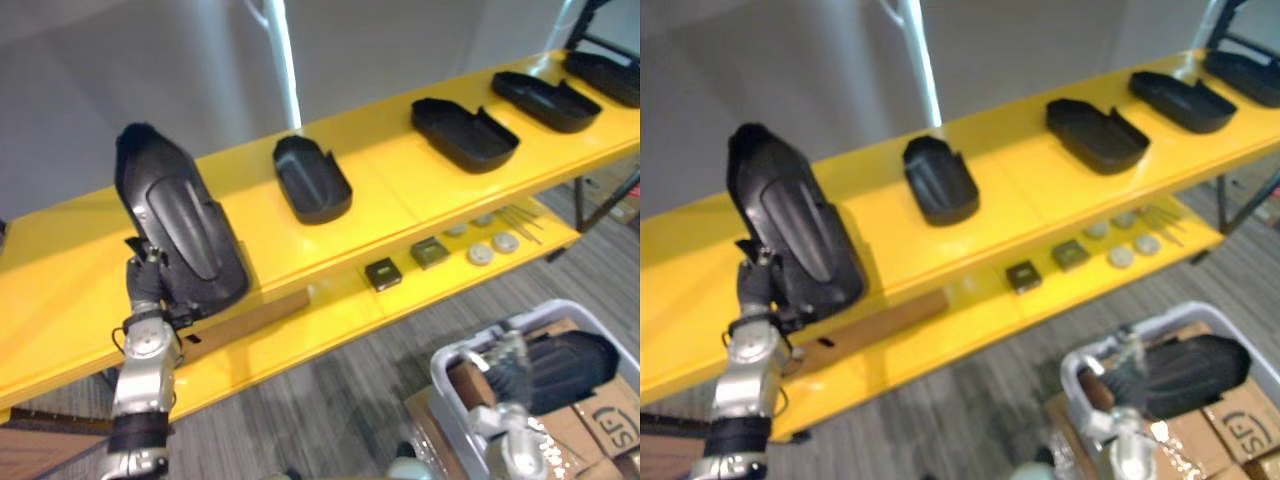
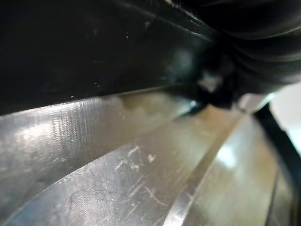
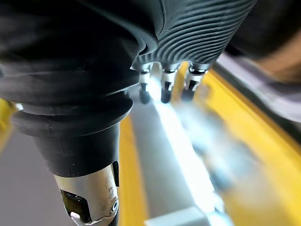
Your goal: Walk over and take plastic housings, then place them on the shelf
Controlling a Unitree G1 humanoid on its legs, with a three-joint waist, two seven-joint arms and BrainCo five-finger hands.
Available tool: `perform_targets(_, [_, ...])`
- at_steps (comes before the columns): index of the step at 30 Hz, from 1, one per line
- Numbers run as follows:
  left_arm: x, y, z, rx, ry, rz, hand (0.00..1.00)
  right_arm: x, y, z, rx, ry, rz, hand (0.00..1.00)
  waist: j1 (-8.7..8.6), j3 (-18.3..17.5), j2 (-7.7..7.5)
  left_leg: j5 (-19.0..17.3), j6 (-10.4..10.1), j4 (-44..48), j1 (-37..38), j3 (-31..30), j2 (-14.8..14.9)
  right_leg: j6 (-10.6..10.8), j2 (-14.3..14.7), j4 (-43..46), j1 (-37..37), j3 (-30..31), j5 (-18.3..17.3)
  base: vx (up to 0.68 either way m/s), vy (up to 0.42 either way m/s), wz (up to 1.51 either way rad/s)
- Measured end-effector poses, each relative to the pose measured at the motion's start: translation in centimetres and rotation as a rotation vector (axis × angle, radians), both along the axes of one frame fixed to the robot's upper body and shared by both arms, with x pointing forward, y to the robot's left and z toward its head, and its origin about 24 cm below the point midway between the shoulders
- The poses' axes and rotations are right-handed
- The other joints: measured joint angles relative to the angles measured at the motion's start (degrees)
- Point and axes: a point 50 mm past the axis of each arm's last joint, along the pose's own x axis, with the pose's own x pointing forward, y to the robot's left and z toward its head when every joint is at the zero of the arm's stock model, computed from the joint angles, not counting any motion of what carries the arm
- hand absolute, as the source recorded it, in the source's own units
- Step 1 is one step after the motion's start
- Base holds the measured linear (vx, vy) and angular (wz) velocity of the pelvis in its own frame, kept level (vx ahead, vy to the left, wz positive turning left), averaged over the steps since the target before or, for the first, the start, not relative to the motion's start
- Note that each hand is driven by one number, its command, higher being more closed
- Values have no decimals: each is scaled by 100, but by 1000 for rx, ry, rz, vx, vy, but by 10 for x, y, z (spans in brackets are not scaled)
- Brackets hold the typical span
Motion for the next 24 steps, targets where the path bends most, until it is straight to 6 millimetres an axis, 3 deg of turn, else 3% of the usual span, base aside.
perform_targets(2, [14,21,12,39,83,42,100,-12,12,-17,-23,100,88,0,-15,-31,-58,32,9,-27,-9,137,-14,-9,-2,11,-93,131,35,-23,-4,-26])
perform_targets(5, [27,35,35,68,105,61,100,-27,17,-34,-40,208,122,0,-85,-43,-88,32,10,-26,-20,164,-33,-7,-19,32,-139,189,38,-7,-3,-10])
perform_targets(11, [38,47,67,158,161,71,100,-44,20,-53,-83,340,211,0,-238,-46,-103,32,10,4,-138,191,-5,-37,1,148,-332,240,20,-16,-16,-3])
perform_targets(14, [37,52,64,186,247,67,100,-50,25,-56,-78,366,261,0,-343,-42,-110,32,10,9,-115,192,2,-66,3,217,-339,251,2,-11,-6,0])
perform_targets(18, [37,52,62,204,323,44,100,-55,34,-62,-60,394,295,0,-347,-17,-189,29,10,57,-157,191,13,-89,1,275,-394,288,-13,-54,-8,-1])
perform_targets(24, [28,62,43,166,439,97,100,-55,36,-62,-85,396,260,0,-391,6,-300,26,11,188,-332,149,27,-87,-1,360,-547,303,-12,-69,-13,2])
